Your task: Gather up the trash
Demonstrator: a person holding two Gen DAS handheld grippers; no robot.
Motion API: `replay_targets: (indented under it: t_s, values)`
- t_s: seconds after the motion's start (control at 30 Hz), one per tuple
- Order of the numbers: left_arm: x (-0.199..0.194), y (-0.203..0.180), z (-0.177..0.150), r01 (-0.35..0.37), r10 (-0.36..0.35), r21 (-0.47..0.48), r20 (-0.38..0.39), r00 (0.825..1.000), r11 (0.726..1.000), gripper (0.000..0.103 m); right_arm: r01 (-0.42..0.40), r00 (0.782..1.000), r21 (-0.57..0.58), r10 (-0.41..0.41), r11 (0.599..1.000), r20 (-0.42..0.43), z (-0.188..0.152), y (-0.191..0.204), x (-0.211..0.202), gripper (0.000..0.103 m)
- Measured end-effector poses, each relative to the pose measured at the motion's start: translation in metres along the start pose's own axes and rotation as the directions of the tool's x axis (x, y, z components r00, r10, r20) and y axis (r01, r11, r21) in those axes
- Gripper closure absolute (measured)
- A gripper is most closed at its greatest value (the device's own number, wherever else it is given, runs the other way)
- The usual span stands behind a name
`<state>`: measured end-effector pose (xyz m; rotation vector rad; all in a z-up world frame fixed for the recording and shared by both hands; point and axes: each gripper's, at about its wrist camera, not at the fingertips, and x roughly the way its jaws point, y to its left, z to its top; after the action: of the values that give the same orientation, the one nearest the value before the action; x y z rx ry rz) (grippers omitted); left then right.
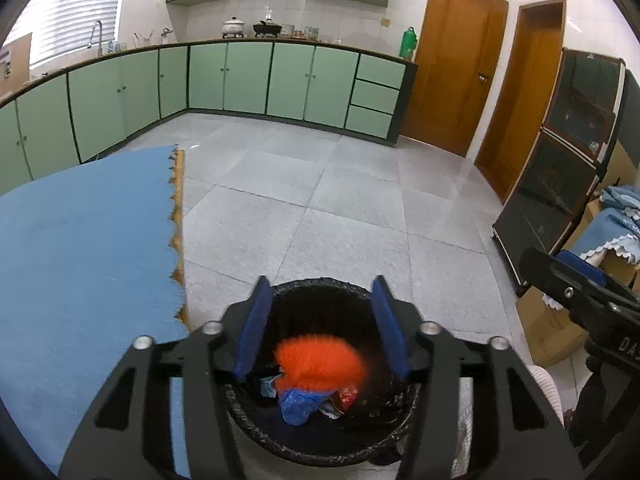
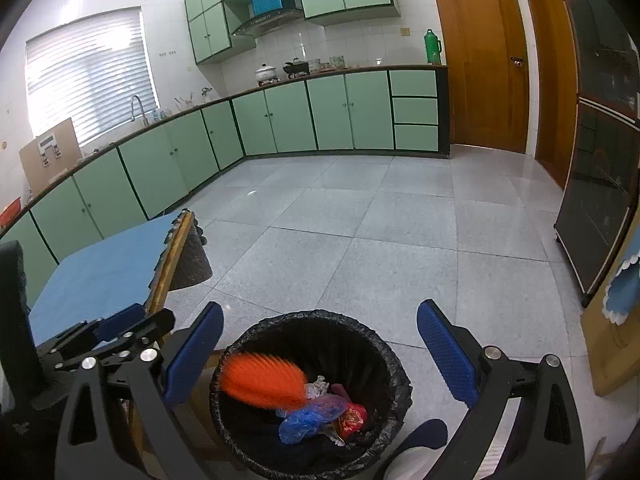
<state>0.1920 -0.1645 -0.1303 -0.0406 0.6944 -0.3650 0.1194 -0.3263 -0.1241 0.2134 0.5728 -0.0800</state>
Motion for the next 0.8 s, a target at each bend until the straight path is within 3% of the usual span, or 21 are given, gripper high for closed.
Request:
replay_targets:
  t_s: [0.27,0.8]
  values:
    - [-0.03,0.022,0.005,-0.029,0.032,-0.051,0.059,0.998,0.998,0.016,-0.02,1.0,-0.022,0.02,1.0,0.001,0.001,0.014,-0.003,0.008]
    - [-0.092,0.056,0.015,-0.107,0.118,-0.091,0.119,0.986,0.99,0.013,-0.082,0.996,-0.084,0.084,0.993,0.02,0.008,0.058,-0.02,0.008]
